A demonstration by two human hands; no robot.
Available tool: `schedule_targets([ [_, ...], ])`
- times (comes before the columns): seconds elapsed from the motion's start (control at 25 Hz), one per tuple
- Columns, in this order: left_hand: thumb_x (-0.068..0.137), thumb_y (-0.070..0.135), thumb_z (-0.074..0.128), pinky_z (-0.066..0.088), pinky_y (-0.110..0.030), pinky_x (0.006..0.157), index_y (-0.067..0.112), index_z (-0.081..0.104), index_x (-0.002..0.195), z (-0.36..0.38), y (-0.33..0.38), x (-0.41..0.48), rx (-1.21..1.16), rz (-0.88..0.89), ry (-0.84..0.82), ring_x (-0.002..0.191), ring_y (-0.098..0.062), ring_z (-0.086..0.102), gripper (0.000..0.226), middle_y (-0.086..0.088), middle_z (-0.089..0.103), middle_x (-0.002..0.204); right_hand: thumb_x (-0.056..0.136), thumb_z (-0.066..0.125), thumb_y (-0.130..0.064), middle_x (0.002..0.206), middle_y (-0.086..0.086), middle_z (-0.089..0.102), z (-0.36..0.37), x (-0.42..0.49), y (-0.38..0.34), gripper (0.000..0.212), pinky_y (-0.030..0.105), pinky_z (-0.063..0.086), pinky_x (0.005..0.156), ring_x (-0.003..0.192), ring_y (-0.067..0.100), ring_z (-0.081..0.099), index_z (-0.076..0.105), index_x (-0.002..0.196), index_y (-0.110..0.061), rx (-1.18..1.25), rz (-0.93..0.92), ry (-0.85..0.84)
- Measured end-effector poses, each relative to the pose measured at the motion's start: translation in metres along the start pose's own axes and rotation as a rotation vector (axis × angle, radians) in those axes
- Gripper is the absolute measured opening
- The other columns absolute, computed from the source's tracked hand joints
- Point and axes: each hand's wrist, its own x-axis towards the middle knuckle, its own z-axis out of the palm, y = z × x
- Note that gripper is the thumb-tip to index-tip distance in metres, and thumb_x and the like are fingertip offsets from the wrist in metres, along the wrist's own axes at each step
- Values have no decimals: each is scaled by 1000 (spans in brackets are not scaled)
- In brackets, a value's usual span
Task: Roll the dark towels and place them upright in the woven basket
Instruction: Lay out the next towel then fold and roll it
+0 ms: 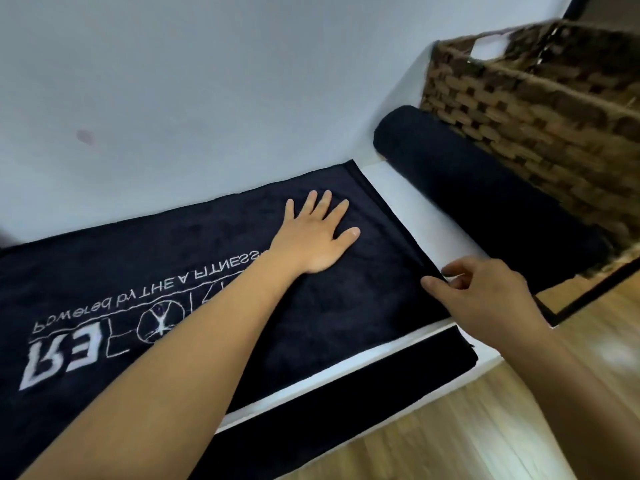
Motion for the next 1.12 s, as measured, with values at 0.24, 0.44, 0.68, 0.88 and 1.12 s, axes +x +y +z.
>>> schedule_targets([
  [0.24, 95, 66, 11, -9, -48, 121, 36, -1, 156, 0, -1, 1, 17, -3, -11, 149, -15, -17, 69, 6, -11, 164, 85, 69, -39, 79, -17, 52, 2, -8, 7, 15, 11, 34, 64, 79, 3, 50, 56, 79, -34, 10, -212, 13],
  [0.44, 99, 58, 18, 1, -47, 122, 35, 4, 156, -7, 4, 14, 52, -65, -13, 151, -16, -6, 63, 6, -3, 165, 86, 65, -50, 103, -8, 64, 3, -2, 12, 41, 31, 52, 81, 102, 12, 59, 56, 121, -31, -51, -171, -6],
  [0.68, 104, 45, 18, -6, -41, 122, 20, 1, 157, -10, 2, 57, -37, -48, -28, 151, -13, -10, 62, 1, -7, 165, 82, 69, -30, 61, -8, 57, 10, -11, 19, 11, 37, 49, 64, 65, 19, 55, 69, 80, -19, -256, -575, 219],
  [0.88, 106, 34, 22, 2, -37, 123, 12, 9, 157, -13, -15, 85, -117, 31, 31, 152, -17, 1, 56, -4, 3, 165, 89, 63, -41, 58, -20, 45, 6, -22, 33, 20, 26, 35, 57, 58, 8, 45, 72, 82, -25, -245, -397, 254],
  [1.12, 103, 19, 36, 34, -40, 105, 6, 44, 139, -12, -17, 105, -270, 21, 268, 125, -33, 44, 39, -14, 51, 134, 92, 33, -66, 74, -27, 49, 10, -26, 34, 47, 22, 39, 61, 71, 6, 51, 66, 87, -33, -102, -377, 215],
])
